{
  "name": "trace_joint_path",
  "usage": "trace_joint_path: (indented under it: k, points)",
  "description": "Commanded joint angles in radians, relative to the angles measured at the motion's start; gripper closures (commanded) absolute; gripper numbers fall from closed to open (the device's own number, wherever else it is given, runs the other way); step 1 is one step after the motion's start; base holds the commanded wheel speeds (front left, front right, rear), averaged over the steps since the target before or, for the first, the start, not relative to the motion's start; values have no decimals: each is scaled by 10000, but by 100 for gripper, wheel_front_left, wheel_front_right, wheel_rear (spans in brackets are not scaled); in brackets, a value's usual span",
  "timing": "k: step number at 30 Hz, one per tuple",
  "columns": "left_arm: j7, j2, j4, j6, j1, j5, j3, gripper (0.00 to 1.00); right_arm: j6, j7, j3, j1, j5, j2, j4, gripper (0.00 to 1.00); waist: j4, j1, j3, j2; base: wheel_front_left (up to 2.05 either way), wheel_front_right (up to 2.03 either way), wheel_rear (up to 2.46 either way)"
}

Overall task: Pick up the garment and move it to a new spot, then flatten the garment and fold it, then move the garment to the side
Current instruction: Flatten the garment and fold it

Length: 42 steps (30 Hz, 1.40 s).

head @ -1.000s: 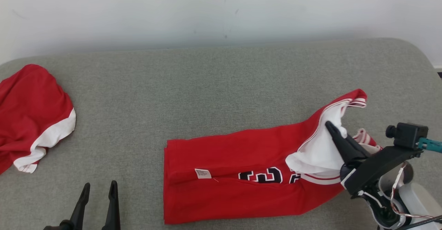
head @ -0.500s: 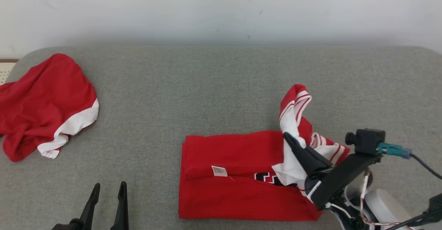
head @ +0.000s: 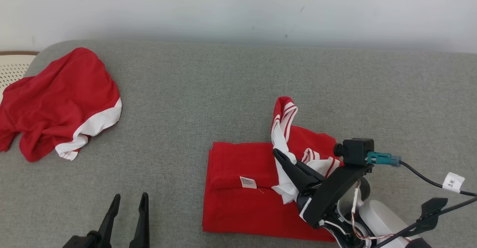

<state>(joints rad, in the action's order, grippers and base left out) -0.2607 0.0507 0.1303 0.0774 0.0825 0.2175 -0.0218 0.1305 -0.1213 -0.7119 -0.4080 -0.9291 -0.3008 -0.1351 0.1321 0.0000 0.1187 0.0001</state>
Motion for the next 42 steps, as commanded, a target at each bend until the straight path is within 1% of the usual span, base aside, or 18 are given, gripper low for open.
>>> trace_joint_path:
  k: [1,12,20,32,33,35,38,42]
  points:
    - [-46,2,43,-28,92,95,-42,0,4,86,-67,-135,-39,67,-48,100,30,0,11,-1,0,0,0]
    - [-46,3,211,-74,285,279,-342,0,4,392,-657,-644,50,584,-957,100,238,0,163,-1,0,0,0]
    - [-46,3,352,-98,469,384,-516,0,4,739,-924,-1032,134,1075,-1984,100,395,0,290,-1,0,0,0]
    - [-47,2,535,-71,579,436,-651,0,4,1531,-1531,-1432,-361,1644,-3472,99,590,0,286,-1,0,0,0]
    - [-47,2,546,-69,580,435,-651,0,4,1590,-1599,-1454,-426,1673,-3570,64,603,0,281,-1,0,0,0]
    - [-47,2,555,-67,575,426,-647,0,4,1697,-1740,-1556,-547,1701,-3688,0,616,0,271,-1,0,0,0]
    - [-47,4,573,-77,547,407,-616,0,4,1932,-1935,-1681,-675,1591,-3702,0,608,0,244,-1,0,0,0]
    - [-47,4,558,-77,448,386,-541,0,4,2414,-2131,-1830,-895,1335,-3340,0,551,0,169,-1,0,0,0]
